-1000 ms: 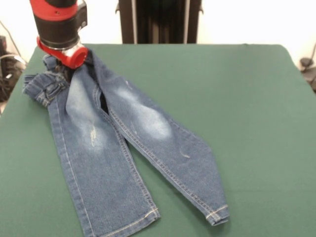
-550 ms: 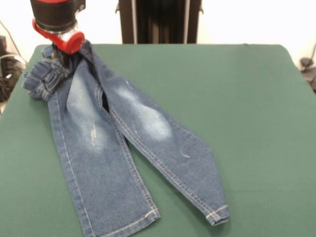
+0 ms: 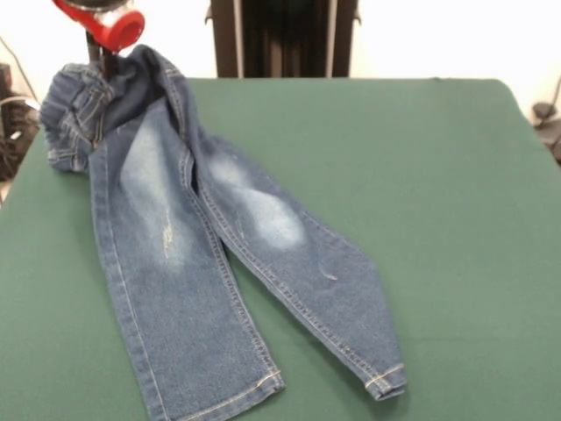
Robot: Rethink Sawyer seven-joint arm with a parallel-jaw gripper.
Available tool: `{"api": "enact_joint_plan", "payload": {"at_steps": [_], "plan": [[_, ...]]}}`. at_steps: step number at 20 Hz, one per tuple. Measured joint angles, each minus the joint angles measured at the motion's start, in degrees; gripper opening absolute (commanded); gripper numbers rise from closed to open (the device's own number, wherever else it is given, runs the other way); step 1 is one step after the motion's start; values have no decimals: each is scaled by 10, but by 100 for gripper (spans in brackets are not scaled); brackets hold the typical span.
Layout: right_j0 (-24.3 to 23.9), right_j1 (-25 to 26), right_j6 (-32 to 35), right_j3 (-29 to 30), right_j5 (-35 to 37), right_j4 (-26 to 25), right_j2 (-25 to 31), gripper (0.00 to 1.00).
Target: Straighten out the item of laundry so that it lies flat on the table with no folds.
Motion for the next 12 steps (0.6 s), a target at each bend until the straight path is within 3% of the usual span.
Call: {"api": "enact_joint_plan", "payload": {"at_steps": [12], "plan": [[50, -2, 0, 24, -3, 11, -54, 0]]}}
